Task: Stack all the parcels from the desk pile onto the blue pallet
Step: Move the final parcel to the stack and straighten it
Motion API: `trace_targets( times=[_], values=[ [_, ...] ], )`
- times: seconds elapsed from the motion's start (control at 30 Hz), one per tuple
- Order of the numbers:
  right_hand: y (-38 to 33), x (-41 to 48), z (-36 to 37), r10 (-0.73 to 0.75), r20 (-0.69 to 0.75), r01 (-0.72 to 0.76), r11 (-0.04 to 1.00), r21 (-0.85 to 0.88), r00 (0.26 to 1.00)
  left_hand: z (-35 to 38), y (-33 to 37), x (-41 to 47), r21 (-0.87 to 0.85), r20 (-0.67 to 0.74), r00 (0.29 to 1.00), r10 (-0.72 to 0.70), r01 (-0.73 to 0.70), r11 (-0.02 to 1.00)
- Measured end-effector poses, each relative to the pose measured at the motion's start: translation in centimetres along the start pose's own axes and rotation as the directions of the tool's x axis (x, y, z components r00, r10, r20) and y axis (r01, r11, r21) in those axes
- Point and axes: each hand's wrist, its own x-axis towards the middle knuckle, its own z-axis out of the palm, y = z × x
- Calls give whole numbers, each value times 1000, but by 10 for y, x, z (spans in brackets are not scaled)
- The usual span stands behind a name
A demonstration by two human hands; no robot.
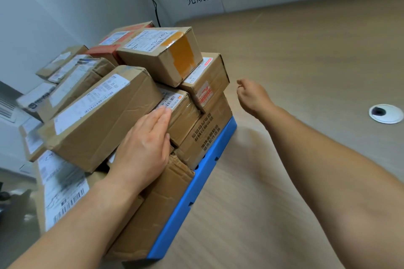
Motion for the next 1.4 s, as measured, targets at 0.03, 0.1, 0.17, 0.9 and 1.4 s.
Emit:
trace_targets(
  times=[0.03, 0.1, 0.17, 0.9, 1.4],
  values=[
    [-4, 2, -5, -8, -68, 12, 998, 60, 998, 0, 0, 1, -5, -4, 1000, -2, 2, 1000],
    [-17, 4, -15, -23, -123, 50, 975, 218, 992, 1, 1, 2, -6, -13, 1000, -5, 4, 1000],
    [-32, 5, -21, -52, -88, 80, 934, 348, 995, 1, 0, 2, 3, -23, 1000, 2, -2, 1000],
    [-63, 2, 0, -165, 21, 153, 949, 277, 986, 3, -5, -2, -61, -33, 999, -22, 20, 998],
    [-63, -10, 6, -131, 184, 69, 949, 307, 974, 1, -5, -2, -103, -30, 999, -23, 20, 994]
  ],
)
